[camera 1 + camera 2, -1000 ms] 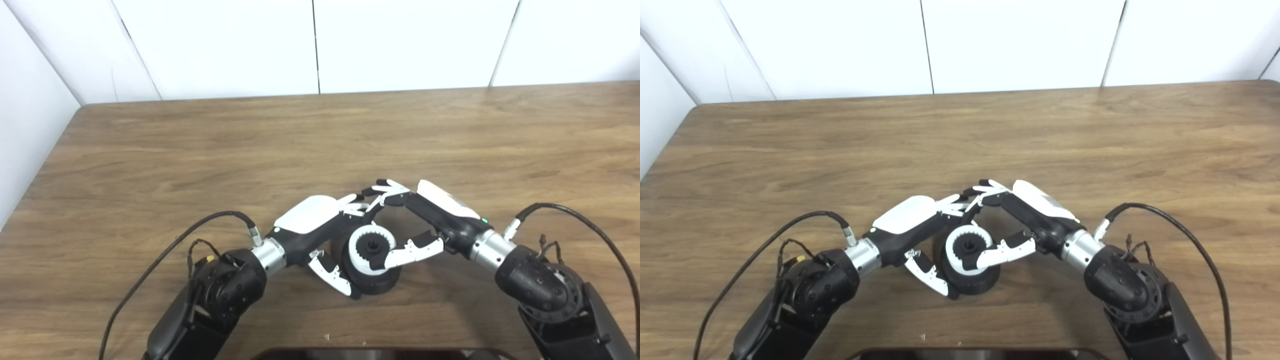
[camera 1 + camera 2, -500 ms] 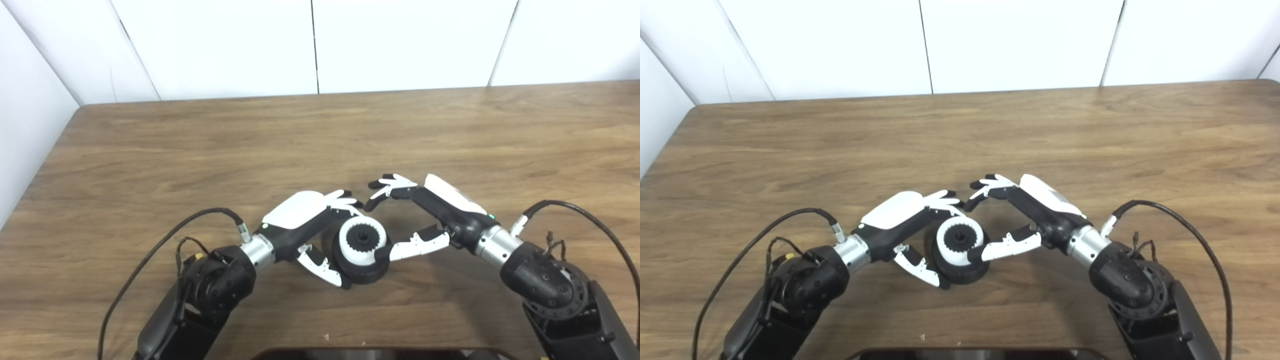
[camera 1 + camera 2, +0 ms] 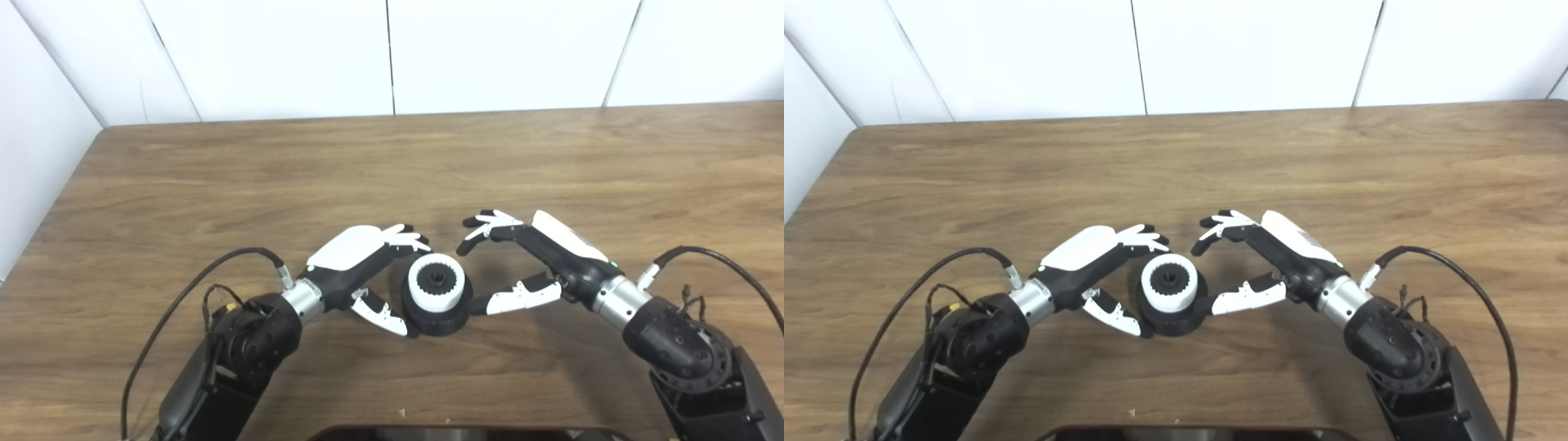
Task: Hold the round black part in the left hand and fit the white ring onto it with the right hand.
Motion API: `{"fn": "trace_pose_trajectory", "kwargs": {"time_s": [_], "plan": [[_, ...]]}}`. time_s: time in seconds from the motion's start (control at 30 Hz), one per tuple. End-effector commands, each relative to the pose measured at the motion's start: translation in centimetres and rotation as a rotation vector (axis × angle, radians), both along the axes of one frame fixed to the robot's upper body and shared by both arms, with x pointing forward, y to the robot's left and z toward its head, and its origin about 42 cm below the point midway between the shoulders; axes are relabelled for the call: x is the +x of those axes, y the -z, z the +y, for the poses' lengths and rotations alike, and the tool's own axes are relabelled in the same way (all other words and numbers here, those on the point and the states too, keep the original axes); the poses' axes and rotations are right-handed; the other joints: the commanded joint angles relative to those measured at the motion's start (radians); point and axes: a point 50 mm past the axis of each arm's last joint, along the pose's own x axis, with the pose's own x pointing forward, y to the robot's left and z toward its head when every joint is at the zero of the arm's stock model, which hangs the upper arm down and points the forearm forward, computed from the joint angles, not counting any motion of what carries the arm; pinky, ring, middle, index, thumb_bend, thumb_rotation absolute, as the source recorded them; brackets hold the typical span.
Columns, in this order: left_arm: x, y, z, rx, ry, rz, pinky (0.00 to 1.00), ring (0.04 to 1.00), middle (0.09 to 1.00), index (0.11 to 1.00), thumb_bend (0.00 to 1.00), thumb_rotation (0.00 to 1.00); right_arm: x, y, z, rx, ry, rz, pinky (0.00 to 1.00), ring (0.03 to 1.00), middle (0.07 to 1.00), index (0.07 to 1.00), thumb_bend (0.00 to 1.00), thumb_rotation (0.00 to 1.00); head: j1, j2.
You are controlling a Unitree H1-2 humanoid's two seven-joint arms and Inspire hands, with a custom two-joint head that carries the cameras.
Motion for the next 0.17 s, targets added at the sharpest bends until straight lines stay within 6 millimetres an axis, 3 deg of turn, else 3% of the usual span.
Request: {"fn": "trace_pose_trajectory", "kwargs": {"time_s": [0.0,0.13], "plan": [[0.53,-1.23,0.75,0.013,-0.015,-0.036,0.9,0.985,0.921,0.803,0.96,0.26,0.32,-1.39,-0.44,0.006,0.009,-0.063,0.86,0.972,0.894,0.684,0.92,0.55,0.001,0.001],[0.6,-1.09,0.91,0.025,-0.018,-0.033,0.9,0.985,0.921,0.814,0.97,0.26,0.23,-1.37,-0.73,0.003,0.016,-0.069,0.86,0.967,0.891,0.684,0.91,0.55,0.001,-0.001]]}}
